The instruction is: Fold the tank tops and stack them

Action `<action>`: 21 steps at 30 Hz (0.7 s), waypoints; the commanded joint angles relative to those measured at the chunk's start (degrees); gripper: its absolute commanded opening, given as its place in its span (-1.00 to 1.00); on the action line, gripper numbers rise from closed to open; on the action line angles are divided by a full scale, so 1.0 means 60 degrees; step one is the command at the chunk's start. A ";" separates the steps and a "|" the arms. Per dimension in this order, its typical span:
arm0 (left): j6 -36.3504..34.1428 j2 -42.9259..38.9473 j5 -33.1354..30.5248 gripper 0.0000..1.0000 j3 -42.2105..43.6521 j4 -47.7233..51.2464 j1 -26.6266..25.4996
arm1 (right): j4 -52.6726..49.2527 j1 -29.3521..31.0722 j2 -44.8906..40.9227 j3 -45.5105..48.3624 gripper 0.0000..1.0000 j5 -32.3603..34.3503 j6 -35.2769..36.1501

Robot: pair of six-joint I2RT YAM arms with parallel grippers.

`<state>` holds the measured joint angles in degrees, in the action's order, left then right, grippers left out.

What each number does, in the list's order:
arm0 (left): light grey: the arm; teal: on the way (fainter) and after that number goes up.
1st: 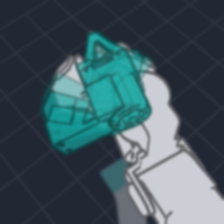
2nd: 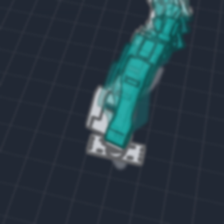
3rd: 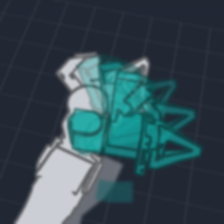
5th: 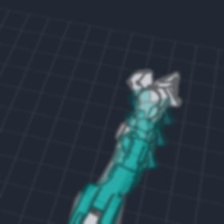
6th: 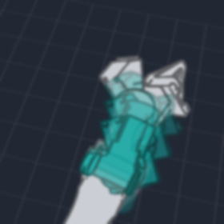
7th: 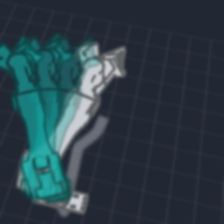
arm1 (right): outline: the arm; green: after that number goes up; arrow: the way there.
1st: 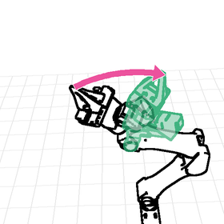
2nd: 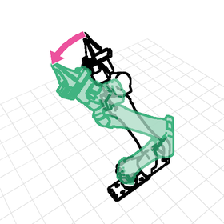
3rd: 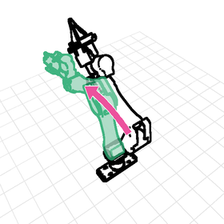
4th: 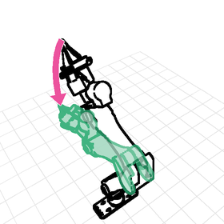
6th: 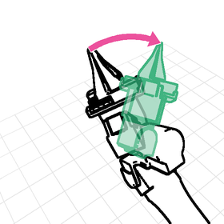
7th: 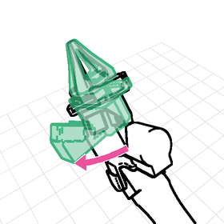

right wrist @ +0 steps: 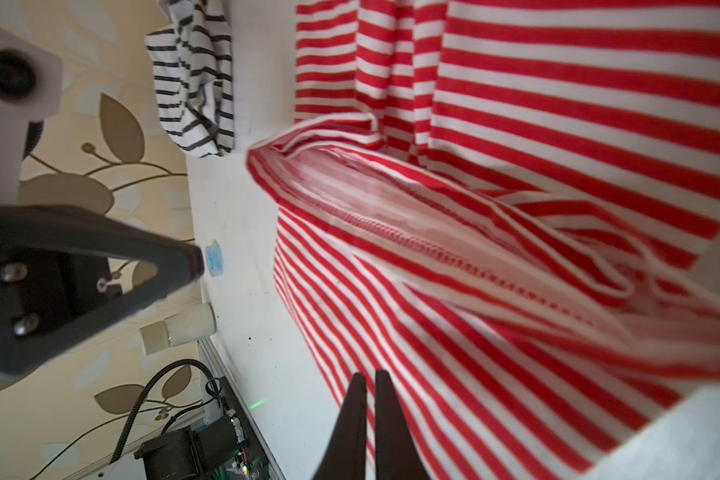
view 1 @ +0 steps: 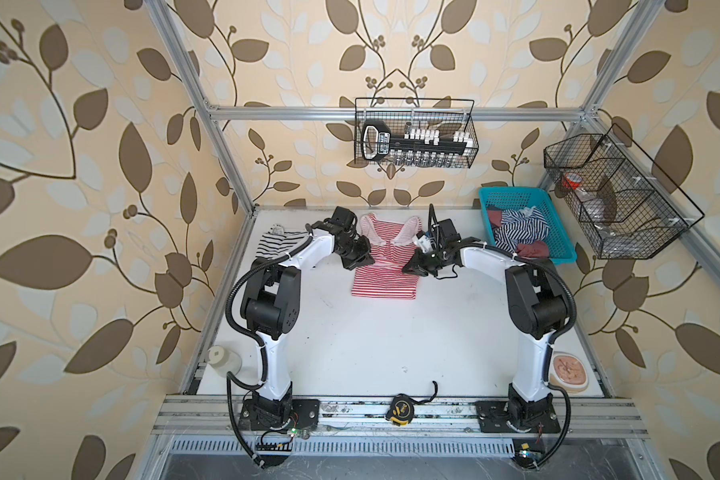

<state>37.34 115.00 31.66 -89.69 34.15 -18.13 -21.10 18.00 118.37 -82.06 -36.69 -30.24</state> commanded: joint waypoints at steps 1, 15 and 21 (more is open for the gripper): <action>-0.0379 0.0479 0.0375 -1.00 -0.0192 0.0238 0.0107 | -0.0141 -0.0173 0.0520 -0.0752 -0.82 -0.0212 0.0003; -0.0413 0.3112 0.0495 -1.00 -0.3235 0.0709 0.0356 | -0.0156 -0.1007 0.2057 -0.2348 -0.75 -0.0389 -0.0292; 0.0045 0.3478 0.0539 -1.00 -0.3787 0.0331 0.0735 | 0.0224 -0.1103 0.0705 -0.1149 -0.54 0.0079 -0.0176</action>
<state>36.38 137.12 34.13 -110.39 36.25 -15.18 -20.43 11.51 127.74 -92.29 -37.17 -31.94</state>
